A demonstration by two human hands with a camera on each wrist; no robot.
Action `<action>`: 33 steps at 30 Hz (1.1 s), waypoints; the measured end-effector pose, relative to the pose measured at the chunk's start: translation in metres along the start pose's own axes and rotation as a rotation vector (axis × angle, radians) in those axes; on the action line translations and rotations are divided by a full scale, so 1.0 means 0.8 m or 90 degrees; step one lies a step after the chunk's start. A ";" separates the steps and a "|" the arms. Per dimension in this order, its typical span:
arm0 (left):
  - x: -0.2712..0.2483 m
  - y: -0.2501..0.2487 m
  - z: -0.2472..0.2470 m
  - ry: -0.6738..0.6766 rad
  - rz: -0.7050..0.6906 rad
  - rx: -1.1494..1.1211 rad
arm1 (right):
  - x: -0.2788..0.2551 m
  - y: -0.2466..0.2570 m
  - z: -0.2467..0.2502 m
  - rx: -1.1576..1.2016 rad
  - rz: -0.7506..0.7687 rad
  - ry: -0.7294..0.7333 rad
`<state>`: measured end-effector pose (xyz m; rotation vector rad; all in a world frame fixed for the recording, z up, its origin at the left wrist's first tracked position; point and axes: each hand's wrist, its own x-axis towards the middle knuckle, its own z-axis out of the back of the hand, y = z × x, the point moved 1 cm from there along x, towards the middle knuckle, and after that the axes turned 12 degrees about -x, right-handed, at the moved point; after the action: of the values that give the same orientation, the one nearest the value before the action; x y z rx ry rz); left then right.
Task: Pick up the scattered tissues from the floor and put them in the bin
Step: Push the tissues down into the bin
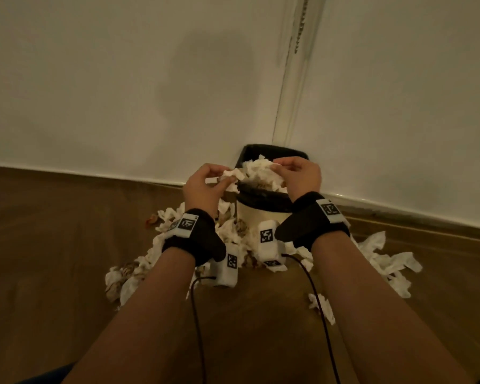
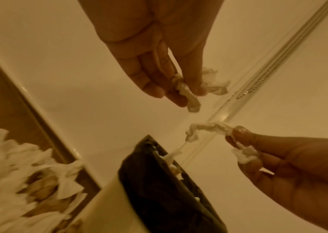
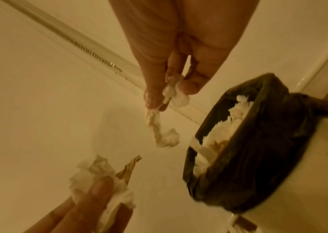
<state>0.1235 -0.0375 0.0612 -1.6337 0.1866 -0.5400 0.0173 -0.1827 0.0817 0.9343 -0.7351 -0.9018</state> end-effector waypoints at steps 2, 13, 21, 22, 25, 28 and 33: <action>0.009 -0.011 -0.025 0.030 -0.008 0.017 | 0.009 -0.006 0.017 0.045 -0.045 -0.029; 0.021 0.006 -0.130 0.235 -0.055 0.401 | 0.022 -0.051 0.031 -0.142 -0.113 0.009; 0.022 0.041 -0.139 0.430 -0.046 0.580 | 0.021 -0.059 0.018 -0.432 0.074 0.139; 0.022 0.042 -0.136 0.431 -0.061 0.565 | 0.022 -0.060 0.017 -0.474 0.089 0.175; 0.018 0.042 -0.128 0.389 -0.143 0.524 | 0.019 -0.062 0.012 -0.540 0.105 0.190; 0.014 0.040 -0.115 0.332 -0.193 0.460 | 0.013 -0.064 0.008 -0.567 0.119 0.092; 0.006 0.044 -0.070 0.187 -0.176 0.399 | -0.005 -0.050 -0.007 -0.545 0.155 -0.068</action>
<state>0.1094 -0.0949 0.0307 -0.9670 -0.0009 -0.9440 0.0077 -0.1893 0.0424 0.0387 -0.4588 -0.9274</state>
